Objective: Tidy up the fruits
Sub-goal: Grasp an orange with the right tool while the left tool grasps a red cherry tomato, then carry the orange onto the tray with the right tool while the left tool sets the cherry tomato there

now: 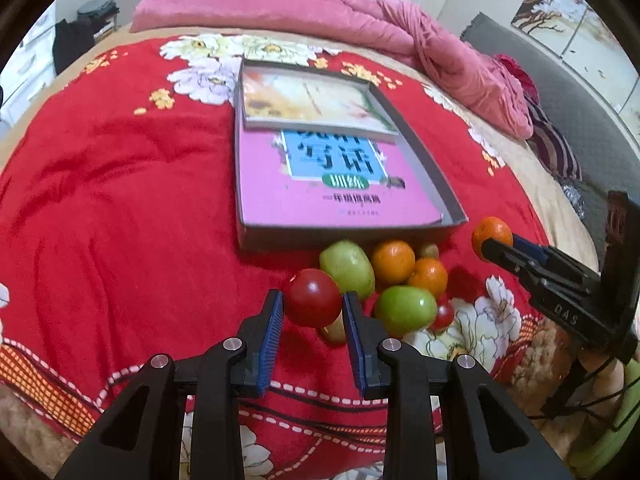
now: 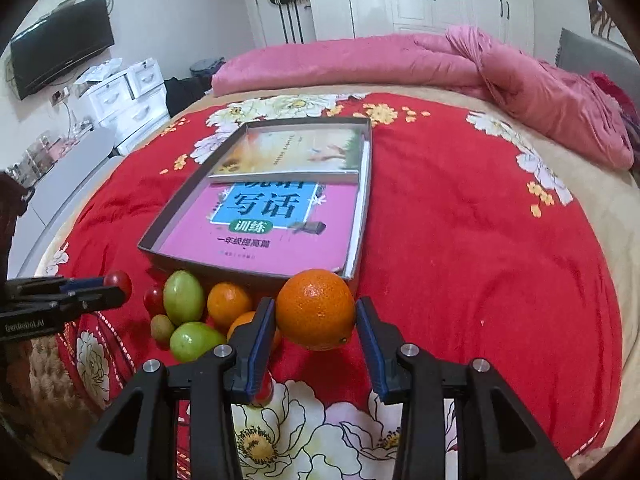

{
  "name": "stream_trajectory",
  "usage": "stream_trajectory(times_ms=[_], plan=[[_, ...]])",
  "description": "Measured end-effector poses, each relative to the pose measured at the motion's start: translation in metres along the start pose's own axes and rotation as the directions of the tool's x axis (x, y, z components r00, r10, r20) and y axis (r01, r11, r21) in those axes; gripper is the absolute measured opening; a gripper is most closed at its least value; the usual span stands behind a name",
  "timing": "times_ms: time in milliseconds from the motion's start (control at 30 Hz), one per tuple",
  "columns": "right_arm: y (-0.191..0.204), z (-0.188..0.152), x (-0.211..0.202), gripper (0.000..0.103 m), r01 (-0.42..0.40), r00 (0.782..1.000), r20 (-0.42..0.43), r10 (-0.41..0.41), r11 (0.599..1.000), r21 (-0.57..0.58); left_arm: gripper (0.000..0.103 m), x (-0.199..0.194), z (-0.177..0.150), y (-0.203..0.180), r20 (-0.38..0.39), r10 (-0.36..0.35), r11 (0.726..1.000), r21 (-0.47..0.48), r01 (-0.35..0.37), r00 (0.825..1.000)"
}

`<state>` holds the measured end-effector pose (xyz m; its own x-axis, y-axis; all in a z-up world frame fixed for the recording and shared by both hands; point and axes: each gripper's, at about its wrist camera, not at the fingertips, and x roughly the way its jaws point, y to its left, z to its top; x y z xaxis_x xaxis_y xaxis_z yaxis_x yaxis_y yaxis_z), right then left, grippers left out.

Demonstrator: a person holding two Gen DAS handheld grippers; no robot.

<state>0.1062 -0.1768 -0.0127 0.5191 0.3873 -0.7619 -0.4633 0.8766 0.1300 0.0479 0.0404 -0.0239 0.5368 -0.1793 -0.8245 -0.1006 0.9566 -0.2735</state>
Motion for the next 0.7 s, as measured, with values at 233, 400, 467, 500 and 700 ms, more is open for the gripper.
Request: stream_trajectory(times_ms=[233,400,467,500,700], plan=[[0.005,0.008,0.000,0.041,-0.004,1.000,0.030,0.005,1.000,-0.030,0.031,-0.004,0.015,0.004,0.034,0.016,1.000,-0.017,-0.016,0.999],[0.008,0.012,0.000,0.041,-0.001,0.999,0.048,0.003,0.999,-0.052,0.031,-0.002,0.023,0.001,0.049,0.028,1.000,-0.013,-0.027,0.998],[0.009,0.014,0.000,0.041,-0.004,0.998,0.059,0.007,0.998,-0.058,0.031,-0.001,0.025,0.000,0.051,0.030,1.000,-0.011,-0.029,0.998],[0.009,0.015,0.000,0.041,-0.005,0.998,0.063,0.009,0.998,-0.060,0.031,0.000,0.026,-0.001,0.053,0.031,0.999,-0.010,-0.031,0.998],[0.013,0.023,0.004,0.041,-0.015,0.997,0.080,0.021,0.997,-0.076,0.031,0.008,0.034,-0.003,0.060,0.042,0.999,-0.003,-0.042,0.997]])
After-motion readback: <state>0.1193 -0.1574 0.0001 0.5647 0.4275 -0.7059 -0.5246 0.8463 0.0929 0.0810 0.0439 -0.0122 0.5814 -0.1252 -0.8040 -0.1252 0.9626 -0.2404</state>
